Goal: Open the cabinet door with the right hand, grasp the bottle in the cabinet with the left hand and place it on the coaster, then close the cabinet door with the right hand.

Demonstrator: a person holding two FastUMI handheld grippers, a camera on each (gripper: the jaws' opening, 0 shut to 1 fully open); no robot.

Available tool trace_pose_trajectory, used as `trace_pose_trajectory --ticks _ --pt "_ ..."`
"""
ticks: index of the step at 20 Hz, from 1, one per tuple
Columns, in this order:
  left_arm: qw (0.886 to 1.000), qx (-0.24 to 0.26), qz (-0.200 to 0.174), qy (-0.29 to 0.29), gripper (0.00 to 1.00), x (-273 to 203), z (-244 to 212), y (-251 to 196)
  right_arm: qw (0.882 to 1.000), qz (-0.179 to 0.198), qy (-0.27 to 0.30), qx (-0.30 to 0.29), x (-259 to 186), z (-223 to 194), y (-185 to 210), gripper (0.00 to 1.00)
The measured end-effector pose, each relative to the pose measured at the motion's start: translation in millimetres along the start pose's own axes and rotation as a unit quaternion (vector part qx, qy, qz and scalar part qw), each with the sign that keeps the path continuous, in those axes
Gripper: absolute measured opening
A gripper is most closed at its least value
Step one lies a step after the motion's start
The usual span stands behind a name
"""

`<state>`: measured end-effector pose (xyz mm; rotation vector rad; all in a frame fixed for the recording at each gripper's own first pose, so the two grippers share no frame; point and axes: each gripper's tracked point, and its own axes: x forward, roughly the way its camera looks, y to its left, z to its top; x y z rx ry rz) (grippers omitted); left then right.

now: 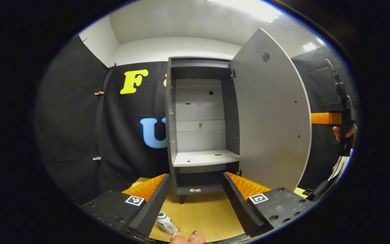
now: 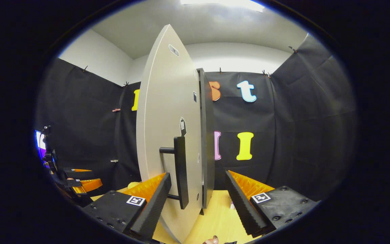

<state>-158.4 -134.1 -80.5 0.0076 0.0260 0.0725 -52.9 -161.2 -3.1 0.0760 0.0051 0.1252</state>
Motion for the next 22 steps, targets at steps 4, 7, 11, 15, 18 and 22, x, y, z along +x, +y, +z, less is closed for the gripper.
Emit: trace_pose_trajectory --ticks 4,7,11,15,18,22 --pt "1.0 -0.003 -0.009 0.014 0.96 9 -9 10 1.0 0.002 -0.006 -0.002 6 -1 11 0.97" --pt "0.999 -0.012 -0.042 0.011 0.99 21 -7 14 1.0 -0.004 -0.006 0.0 -15 -8 32 1.0" --pt "0.997 -0.007 -0.072 0.006 0.99 34 -4 39 1.0 -0.015 -0.002 -0.028 3 -12 85 0.89" --pt "0.996 0.0 -0.085 0.004 0.96 46 -7 79 0.998 -0.032 0.0 -0.046 24 -19 133 0.88" --pt "0.996 0.007 -0.085 0.0 0.96 51 -7 112 0.998 -0.023 -0.002 -0.052 70 -23 178 0.88" --pt "0.996 0.013 -0.083 -0.012 0.96 57 -2 150 0.996 -0.012 0.009 -0.088 97 -39 225 0.94"
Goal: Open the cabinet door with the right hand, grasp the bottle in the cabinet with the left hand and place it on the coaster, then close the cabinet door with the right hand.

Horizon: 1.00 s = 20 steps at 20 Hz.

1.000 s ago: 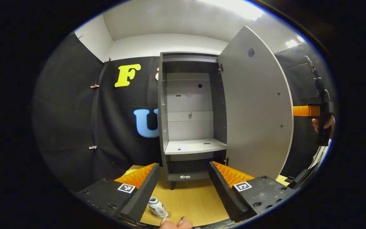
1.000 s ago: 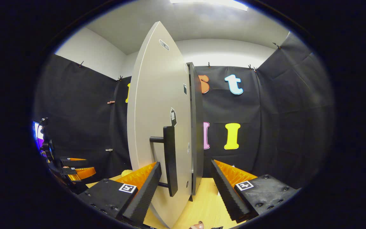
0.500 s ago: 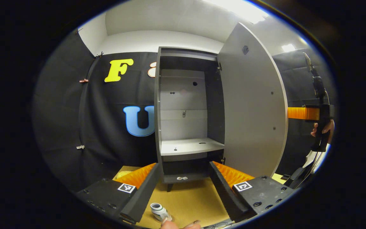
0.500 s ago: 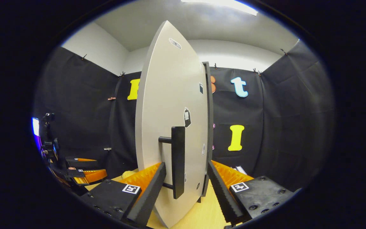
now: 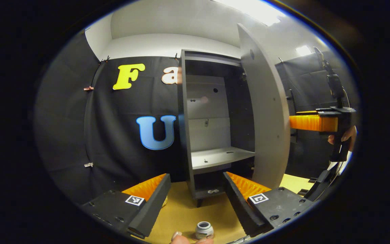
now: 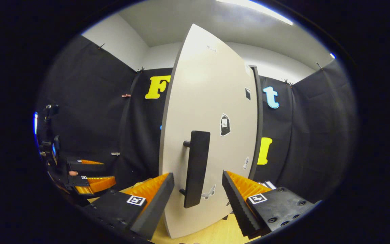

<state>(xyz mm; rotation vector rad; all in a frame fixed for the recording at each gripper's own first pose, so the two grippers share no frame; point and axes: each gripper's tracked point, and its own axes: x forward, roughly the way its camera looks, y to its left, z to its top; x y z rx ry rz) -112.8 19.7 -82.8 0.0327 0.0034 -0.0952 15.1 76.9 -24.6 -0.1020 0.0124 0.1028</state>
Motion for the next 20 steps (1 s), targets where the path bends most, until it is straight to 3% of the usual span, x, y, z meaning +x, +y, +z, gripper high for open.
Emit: trace_pose_trajectory --ticks 5,9,13,16,20 --pt "1.0 -0.005 -0.002 -0.006 0.96 0 1 29 1.0 -0.003 0.003 -0.006 3 -11 26 0.96" --pt "1.0 -0.01 -0.014 -0.011 0.96 7 8 28 0.999 -0.037 0.031 0.009 -1 -32 3 0.96" --pt "0.999 -0.025 -0.04 -0.016 0.99 18 16 1 0.997 -0.057 0.034 0.028 -7 -33 -16 0.97" --pt "0.998 -0.022 -0.047 -0.022 0.96 27 24 -21 0.997 -0.064 0.031 0.033 -7 -32 -35 0.98" --pt "0.998 -0.023 -0.047 -0.025 0.96 35 28 -50 0.998 -0.05 0.021 0.039 -6 -33 -59 0.98"
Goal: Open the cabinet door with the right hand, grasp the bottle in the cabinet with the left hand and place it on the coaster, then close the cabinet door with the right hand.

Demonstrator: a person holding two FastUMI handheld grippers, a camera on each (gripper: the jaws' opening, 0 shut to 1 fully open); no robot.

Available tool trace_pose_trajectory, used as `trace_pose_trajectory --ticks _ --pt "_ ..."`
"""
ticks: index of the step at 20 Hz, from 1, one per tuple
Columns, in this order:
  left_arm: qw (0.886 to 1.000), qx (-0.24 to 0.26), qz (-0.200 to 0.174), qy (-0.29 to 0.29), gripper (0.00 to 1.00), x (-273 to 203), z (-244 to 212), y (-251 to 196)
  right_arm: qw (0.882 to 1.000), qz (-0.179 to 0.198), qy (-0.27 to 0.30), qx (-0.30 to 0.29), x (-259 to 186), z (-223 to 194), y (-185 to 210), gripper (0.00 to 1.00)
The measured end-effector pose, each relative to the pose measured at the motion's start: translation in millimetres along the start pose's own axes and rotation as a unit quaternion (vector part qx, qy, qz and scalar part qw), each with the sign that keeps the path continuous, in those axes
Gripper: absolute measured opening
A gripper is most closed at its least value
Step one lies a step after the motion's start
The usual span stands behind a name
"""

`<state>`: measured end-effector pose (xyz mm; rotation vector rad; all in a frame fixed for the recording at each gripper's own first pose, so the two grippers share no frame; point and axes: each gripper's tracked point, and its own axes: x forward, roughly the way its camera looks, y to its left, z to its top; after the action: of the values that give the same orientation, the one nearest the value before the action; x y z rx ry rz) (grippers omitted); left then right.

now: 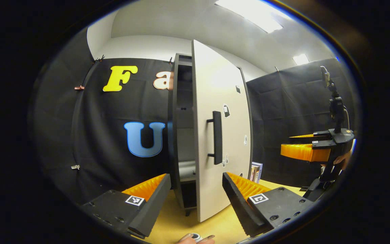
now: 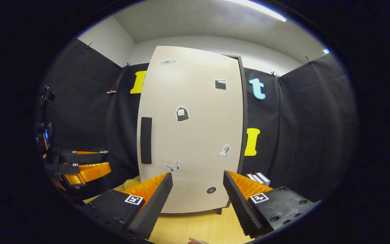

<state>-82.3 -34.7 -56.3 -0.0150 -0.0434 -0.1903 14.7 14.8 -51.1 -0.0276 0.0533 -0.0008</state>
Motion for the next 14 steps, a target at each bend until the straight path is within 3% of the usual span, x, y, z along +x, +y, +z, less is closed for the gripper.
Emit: trace_pose_trajectory --ticks 14 --pt "0.999 0.032 0.039 0.002 0.96 23 8 -48 0.998 0.06 0.003 0.023 24 -2 -31 0.98"
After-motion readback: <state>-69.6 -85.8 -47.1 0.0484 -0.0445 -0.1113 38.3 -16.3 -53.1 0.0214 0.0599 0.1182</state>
